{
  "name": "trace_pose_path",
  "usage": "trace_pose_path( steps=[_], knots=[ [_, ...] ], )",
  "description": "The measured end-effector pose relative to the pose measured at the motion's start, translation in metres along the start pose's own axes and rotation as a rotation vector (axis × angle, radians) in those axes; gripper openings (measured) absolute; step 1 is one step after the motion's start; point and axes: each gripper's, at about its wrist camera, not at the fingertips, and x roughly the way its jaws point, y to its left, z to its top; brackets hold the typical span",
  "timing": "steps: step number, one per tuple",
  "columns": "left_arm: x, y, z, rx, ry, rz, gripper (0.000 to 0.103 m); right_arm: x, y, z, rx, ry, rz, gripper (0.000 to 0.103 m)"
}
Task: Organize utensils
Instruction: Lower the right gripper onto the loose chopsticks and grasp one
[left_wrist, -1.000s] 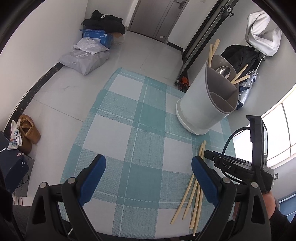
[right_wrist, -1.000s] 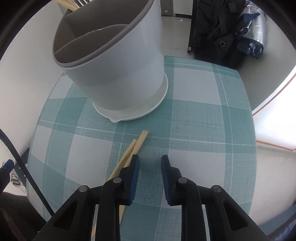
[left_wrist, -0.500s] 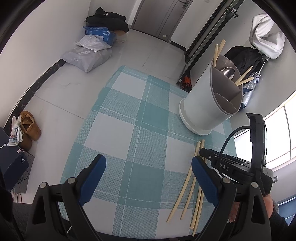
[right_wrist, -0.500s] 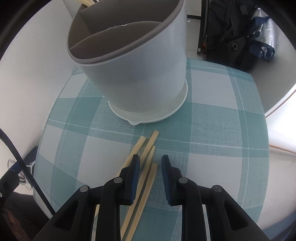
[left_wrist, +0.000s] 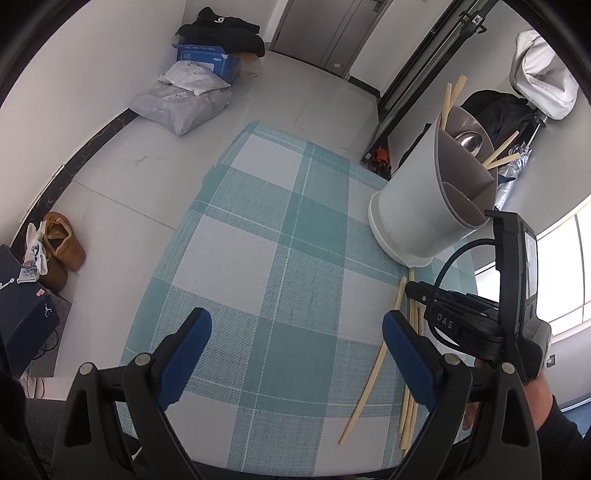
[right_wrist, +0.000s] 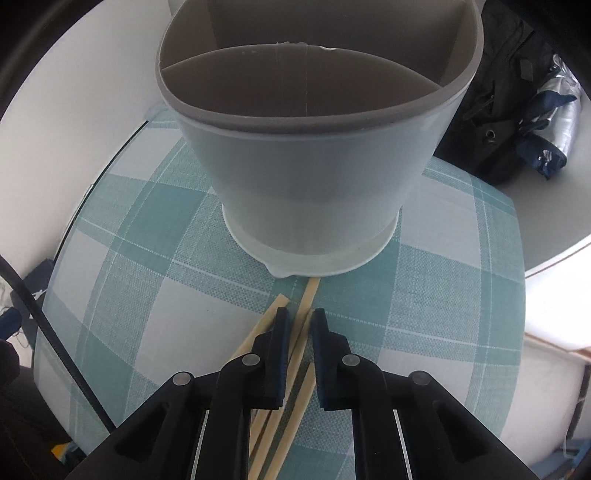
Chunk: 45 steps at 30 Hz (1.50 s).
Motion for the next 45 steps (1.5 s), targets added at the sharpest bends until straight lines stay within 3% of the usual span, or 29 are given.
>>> trace_pose_path(
  steps=[3,6,11,15,18,26,33,45],
  knots=[
    [0.000,0.000,0.000,-0.001,0.005,0.000,0.092,-0.003,-0.003,-0.001,0.009,-0.002,0.023,0.009],
    [0.001,0.000,-0.001,0.003,0.010,0.005,0.092,-0.007,-0.010,-0.004,0.032,-0.004,0.048,0.000],
    [0.003,-0.002,-0.003,0.010,0.020,0.009,0.092,-0.017,-0.012,-0.024,-0.020,-0.003,0.087,0.003],
    [0.004,-0.003,-0.004,0.008,0.025,0.012,0.092,-0.028,-0.017,-0.036,-0.005,-0.039,0.078,0.003],
    [0.006,-0.005,-0.005,0.007,0.034,0.014,0.092,-0.028,-0.022,-0.041,0.010,-0.016,0.108,0.003],
    [0.009,-0.005,-0.006,0.002,0.035,0.039,0.092,-0.018,-0.017,-0.044,-0.039,0.023,0.078,0.004],
    [0.010,-0.004,-0.006,0.015,0.021,0.063,0.092,-0.013,-0.006,-0.033,-0.089,0.030,-0.024,0.005],
    [0.002,-0.010,-0.006,0.051,-0.018,0.038,0.092,-0.012,-0.015,-0.037,-0.010,0.037,0.003,0.005]
  ],
)
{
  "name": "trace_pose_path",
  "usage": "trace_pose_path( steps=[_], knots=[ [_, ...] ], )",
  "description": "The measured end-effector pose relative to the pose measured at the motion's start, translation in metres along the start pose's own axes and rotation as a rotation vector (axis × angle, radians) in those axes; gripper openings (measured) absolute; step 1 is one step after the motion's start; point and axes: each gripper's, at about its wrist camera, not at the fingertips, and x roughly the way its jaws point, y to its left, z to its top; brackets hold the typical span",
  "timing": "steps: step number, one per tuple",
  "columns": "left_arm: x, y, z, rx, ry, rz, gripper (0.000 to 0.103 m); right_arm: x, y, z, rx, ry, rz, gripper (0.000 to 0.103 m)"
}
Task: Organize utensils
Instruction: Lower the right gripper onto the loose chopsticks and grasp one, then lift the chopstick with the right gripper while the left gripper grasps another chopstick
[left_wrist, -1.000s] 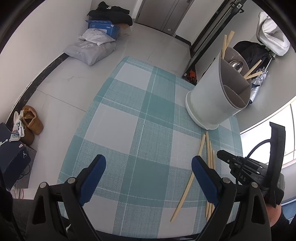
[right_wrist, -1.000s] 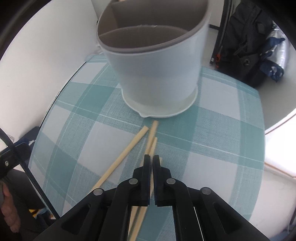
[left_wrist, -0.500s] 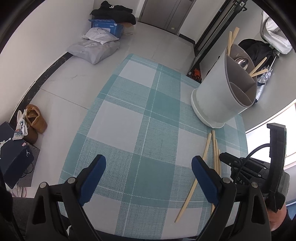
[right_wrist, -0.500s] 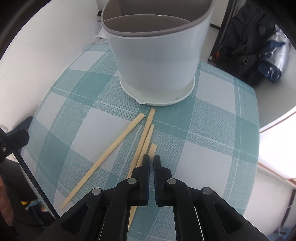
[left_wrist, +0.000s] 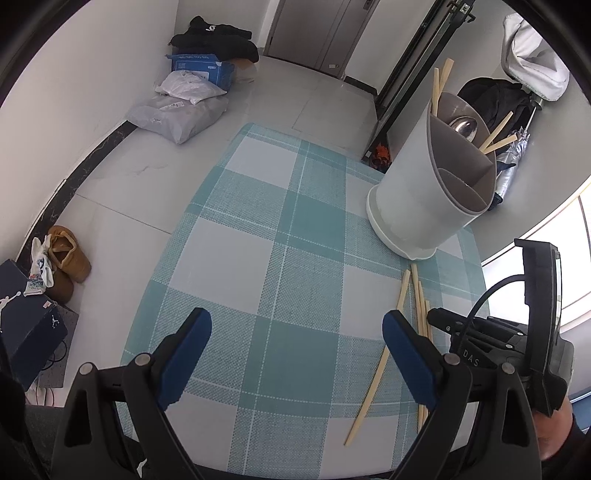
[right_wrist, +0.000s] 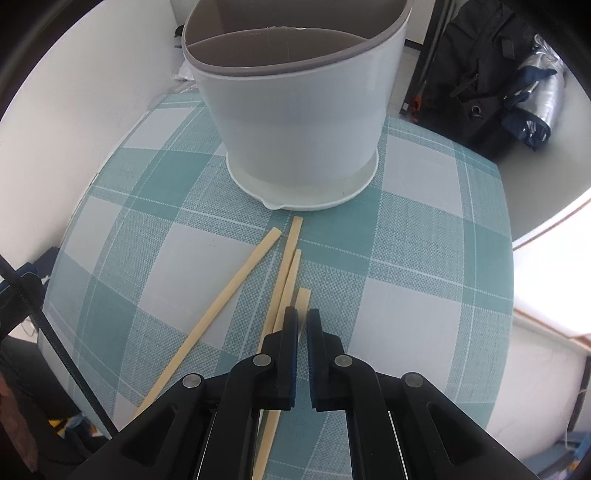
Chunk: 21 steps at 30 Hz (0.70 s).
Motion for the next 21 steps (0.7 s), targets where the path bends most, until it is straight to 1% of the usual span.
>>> trace_pose_path(
  steps=[3,4,6,8,10,13,16,19,21],
  knots=[
    [0.001,0.002,0.000,-0.010,0.005,0.002,0.092,0.002,0.002,0.001,-0.004,0.005,0.007,0.006],
    [0.001,0.002,0.000,-0.014,0.005,0.001,0.092,0.005,0.003,0.001,-0.006,0.026,0.004,0.019],
    [0.000,0.003,0.000,-0.016,0.003,0.002,0.092,0.004,0.007,0.000,-0.027,0.003,-0.011,0.023],
    [0.000,0.003,0.000,-0.015,0.001,0.007,0.092,0.005,0.010,-0.001,-0.037,-0.005,-0.016,0.023],
    [0.001,0.004,0.000,-0.017,0.005,0.006,0.092,0.005,0.008,-0.001,-0.030,-0.008,-0.002,0.023],
    [0.003,0.003,0.000,-0.018,0.010,0.009,0.092,0.005,0.004,-0.001,-0.045,-0.011,0.019,0.007],
    [0.003,0.004,0.000,-0.020,0.013,0.011,0.092,0.004,-0.005,-0.003,-0.044,0.004,0.050,0.006],
    [0.003,0.004,-0.001,-0.023,0.012,0.006,0.092,0.003,-0.010,-0.005,-0.077,0.034,0.041,0.006],
    [0.001,0.003,-0.002,-0.016,-0.005,0.024,0.092,0.004,-0.010,-0.004,-0.092,0.052,0.050,0.006]
  ],
)
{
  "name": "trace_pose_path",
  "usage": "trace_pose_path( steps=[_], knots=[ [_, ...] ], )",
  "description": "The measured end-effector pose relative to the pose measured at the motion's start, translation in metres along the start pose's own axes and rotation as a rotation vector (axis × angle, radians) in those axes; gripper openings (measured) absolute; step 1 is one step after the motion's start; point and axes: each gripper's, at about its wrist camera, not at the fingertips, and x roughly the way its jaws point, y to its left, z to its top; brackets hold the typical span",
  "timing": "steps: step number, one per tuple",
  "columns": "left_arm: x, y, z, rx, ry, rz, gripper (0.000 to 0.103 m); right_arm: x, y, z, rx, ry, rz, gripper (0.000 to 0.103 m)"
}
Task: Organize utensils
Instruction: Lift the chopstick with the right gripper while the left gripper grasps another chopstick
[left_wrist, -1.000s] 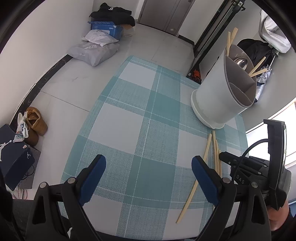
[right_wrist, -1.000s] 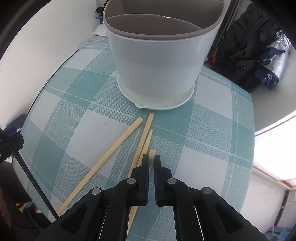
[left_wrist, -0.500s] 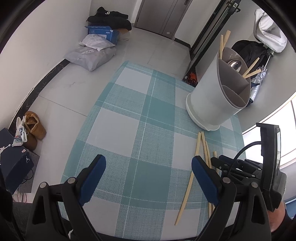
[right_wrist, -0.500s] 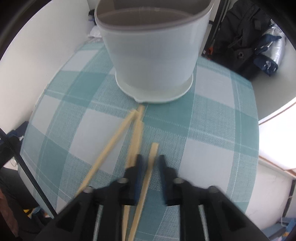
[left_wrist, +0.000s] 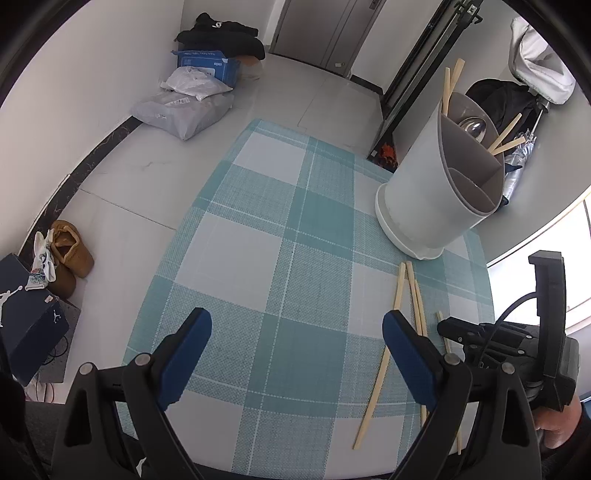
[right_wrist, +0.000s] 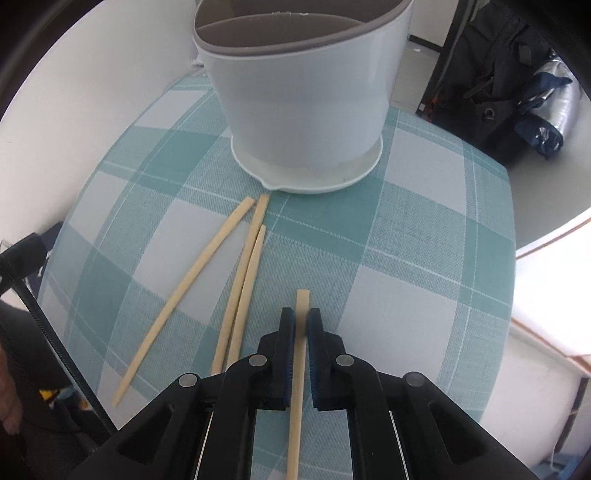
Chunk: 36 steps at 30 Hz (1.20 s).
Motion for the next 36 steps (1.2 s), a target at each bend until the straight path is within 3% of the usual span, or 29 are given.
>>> trace_pose_path(
  steps=[5,10,13,16,22,29,36],
  knots=[
    [-0.009,0.001,0.000,0.029,-0.105,0.068,0.092,0.003,0.005,0.009,-0.041,0.000,-0.013,0.010],
    [0.000,-0.005,0.002,0.049,-0.079,0.008,0.092,0.007,0.004,0.018,-0.047,-0.014,0.024,0.006],
    [0.004,-0.017,0.002,0.112,-0.084,0.021,0.092,0.003,-0.009,0.021,0.032,-0.051,0.078,0.006],
    [0.012,-0.030,0.003,0.165,-0.051,0.024,0.092,-0.015,-0.039,0.017,0.162,-0.144,0.136,0.006],
    [0.032,-0.059,0.000,0.305,0.042,-0.026,0.092,-0.042,-0.109,-0.006,0.447,-0.332,0.371,0.006],
    [0.060,-0.064,0.010,0.251,0.176,0.005,0.092,-0.061,-0.148,-0.037,0.540,-0.411,0.473,0.006],
    [0.080,-0.090,0.014,0.386,0.222,0.057,0.089,-0.058,-0.162,-0.048,0.658,-0.420,0.628,0.006]
  ],
)
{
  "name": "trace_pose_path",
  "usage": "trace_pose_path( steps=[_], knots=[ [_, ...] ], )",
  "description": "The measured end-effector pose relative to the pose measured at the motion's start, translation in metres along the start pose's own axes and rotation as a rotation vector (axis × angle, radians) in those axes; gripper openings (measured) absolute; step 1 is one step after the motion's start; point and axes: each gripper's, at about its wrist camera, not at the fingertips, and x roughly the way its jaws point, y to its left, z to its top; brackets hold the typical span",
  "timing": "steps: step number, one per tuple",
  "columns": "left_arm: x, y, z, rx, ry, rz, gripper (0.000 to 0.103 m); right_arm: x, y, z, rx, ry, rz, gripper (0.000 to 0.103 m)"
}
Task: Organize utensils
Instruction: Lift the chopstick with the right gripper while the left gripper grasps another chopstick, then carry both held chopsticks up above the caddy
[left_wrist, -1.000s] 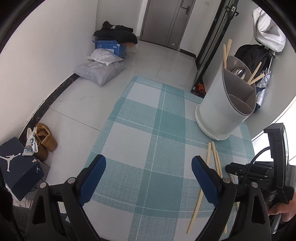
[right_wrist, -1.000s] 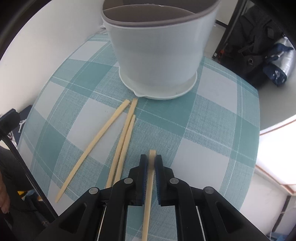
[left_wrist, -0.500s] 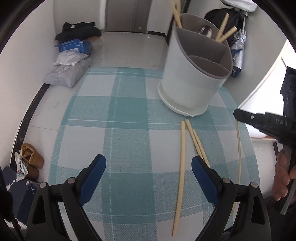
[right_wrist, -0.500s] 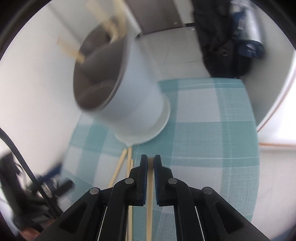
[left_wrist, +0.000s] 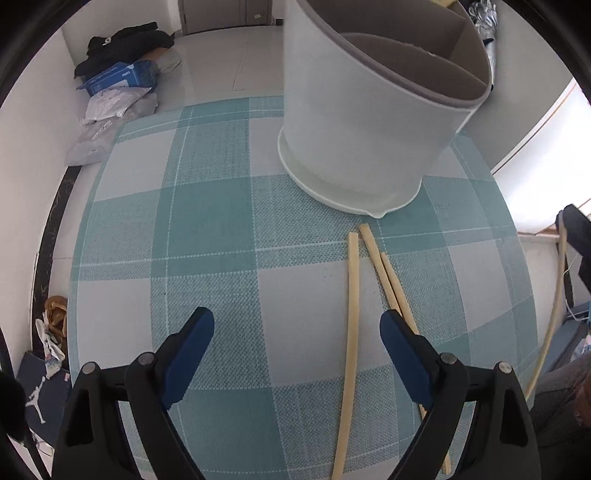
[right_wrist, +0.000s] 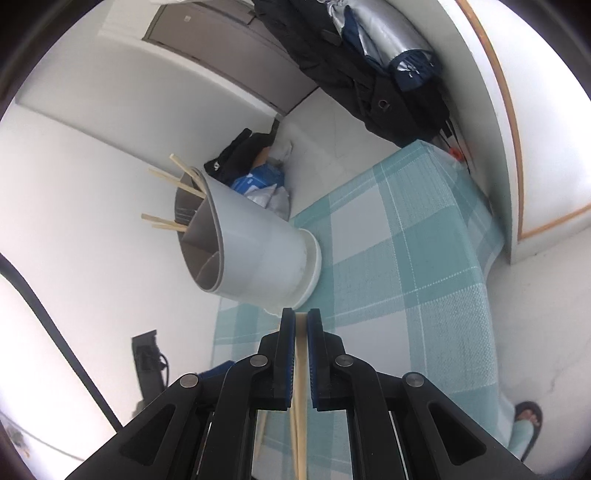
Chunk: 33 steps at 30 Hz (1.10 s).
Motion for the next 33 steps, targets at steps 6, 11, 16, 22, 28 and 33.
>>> trace_pose_path(
  steps=[6,11,16,22,28,33],
  knots=[
    [0.006,-0.004,0.006,0.081,-0.017,0.071,0.073,-0.014,0.002,0.002,0.028,-0.022,0.019,0.006],
    [0.006,-0.008,0.011,0.105,-0.035,0.048,0.065,-0.018,0.013,0.004,-0.026,-0.049,-0.020,0.006],
    [0.002,-0.023,0.010,0.155,-0.049,-0.011,0.019,-0.017,0.025,0.004,-0.105,-0.077,-0.052,0.006],
    [-0.004,-0.016,-0.001,0.089,-0.064,-0.035,0.003,-0.021,0.046,0.002,-0.233,-0.138,-0.099,0.006],
    [-0.047,0.011,-0.009,-0.032,-0.210,-0.111,0.003,-0.032,0.073,-0.009,-0.363,-0.229,-0.121,0.006],
    [-0.104,0.019,-0.029,-0.065,-0.399,-0.150,0.003,-0.036,0.096,-0.020,-0.467,-0.289,-0.143,0.006]
  ],
)
